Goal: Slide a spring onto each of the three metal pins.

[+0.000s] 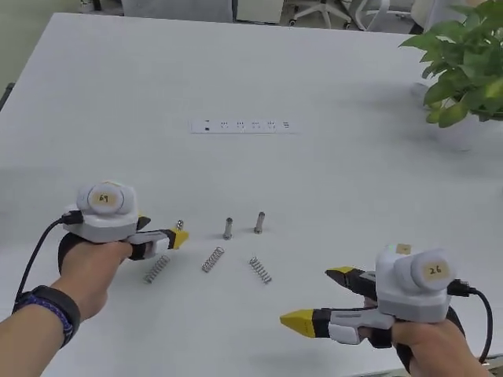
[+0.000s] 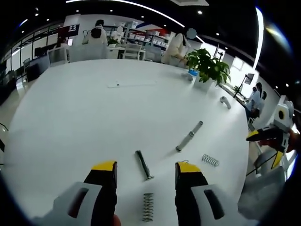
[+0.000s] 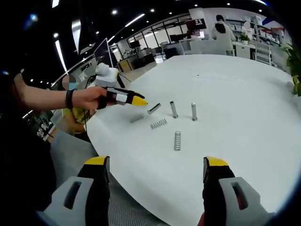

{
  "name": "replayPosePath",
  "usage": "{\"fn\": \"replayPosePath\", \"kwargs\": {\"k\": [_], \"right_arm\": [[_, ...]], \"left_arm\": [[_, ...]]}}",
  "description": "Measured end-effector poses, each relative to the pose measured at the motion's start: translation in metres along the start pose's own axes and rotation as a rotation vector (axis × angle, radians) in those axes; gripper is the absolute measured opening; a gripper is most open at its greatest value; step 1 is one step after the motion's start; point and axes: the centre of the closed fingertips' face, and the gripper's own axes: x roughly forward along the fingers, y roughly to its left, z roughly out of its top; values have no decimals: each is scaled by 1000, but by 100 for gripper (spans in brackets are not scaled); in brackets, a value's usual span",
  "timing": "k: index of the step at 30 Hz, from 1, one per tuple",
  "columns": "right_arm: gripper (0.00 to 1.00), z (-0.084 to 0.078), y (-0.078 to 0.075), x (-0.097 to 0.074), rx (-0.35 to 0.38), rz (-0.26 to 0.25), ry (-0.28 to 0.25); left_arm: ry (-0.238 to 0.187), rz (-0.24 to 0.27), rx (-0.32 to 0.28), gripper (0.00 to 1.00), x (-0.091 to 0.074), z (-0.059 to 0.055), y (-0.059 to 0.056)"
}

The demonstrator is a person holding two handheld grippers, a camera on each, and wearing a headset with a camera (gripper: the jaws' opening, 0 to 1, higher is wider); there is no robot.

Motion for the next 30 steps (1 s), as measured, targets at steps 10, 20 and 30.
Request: {"fn": "replayPosePath", "kwargs": {"k": [10, 20, 30], "right_arm": [[80, -4, -1, 1, 11, 0, 9], [80, -8, -3, 2, 17, 2, 17], [80, -4, -2, 1, 9, 6, 20]], "left_arm": [[36, 15, -33, 31, 10, -8, 4], [81, 17, -74, 17, 20, -17, 7], [134, 2, -42, 9, 30, -24, 4]]}}
